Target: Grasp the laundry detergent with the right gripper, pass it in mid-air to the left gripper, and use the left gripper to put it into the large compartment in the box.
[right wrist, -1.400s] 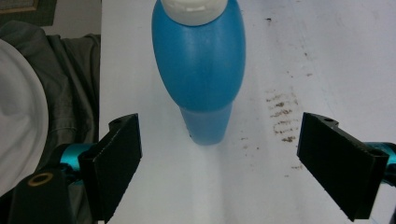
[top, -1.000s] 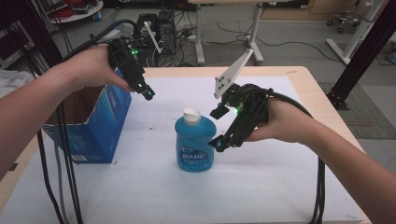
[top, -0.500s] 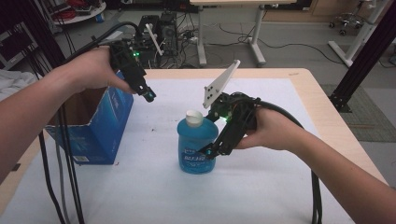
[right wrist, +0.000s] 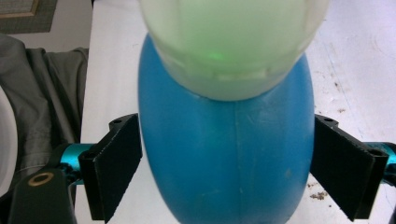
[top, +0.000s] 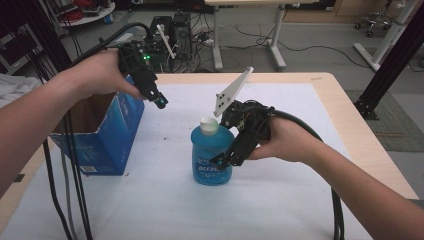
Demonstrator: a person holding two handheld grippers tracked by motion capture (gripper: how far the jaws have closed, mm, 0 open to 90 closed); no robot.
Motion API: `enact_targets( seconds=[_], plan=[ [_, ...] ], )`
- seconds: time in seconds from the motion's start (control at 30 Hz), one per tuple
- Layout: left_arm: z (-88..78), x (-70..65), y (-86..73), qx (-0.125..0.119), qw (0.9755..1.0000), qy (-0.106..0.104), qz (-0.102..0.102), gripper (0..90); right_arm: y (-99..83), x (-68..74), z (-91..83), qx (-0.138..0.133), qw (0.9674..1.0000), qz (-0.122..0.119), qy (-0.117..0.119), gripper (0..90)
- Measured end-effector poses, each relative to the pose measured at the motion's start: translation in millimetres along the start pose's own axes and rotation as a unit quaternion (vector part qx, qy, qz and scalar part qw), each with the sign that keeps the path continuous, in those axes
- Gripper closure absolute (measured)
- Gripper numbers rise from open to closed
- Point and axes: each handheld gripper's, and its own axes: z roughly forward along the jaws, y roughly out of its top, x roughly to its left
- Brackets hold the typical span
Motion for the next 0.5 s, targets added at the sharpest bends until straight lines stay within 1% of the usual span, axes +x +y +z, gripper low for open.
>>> enact_targets(
  seconds=[0.13, 0.2, 0.23, 0.27, 0.33, 0.37, 0.5],
  plan=[
    [-0.1, -0.1, -0.1, 0.001, 1.0000, 0.000, 0.002, 17.1, -1.7, -0.9, 2.1, 0.001, 1.0000, 0.002, -0.005, 13.9],
    [0.3, -0.1, -0.5, 0.002, 1.0000, -0.001, -0.001, 17.1, -2.4, -1.0, 2.1, -0.002, 1.0000, -0.001, -0.001, 19.0],
    [0.4, 0.2, -0.6, 0.003, 1.0000, -0.002, 0.000, 17.1, -2.9, -1.1, 2.1, -0.004, 1.0000, -0.003, -0.003, 19.0],
    [0.5, 0.3, -0.7, 0.003, 1.0000, -0.002, 0.000, 17.1, -3.4, -1.2, 2.0, -0.004, 1.0000, 0.003, -0.003, 19.0],
    [0.5, 0.4, -0.5, 0.004, 1.0000, -0.002, 0.001, 17.1, -4.0, -2.1, 2.1, -0.006, 1.0000, 0.000, -0.004, 19.0],
    [0.5, 0.4, -0.3, 0.004, 1.0000, -0.002, 0.002, 17.1, -4.3, -2.3, 2.1, -0.002, 1.0000, 0.003, -0.008, 19.0],
    [1.0, 0.7, -0.7, 0.004, 1.0000, -0.003, 0.002, 17.1, -4.8, -3.1, 2.0, -0.004, 0.9999, 0.004, -0.009, 19.7]
  ],
)
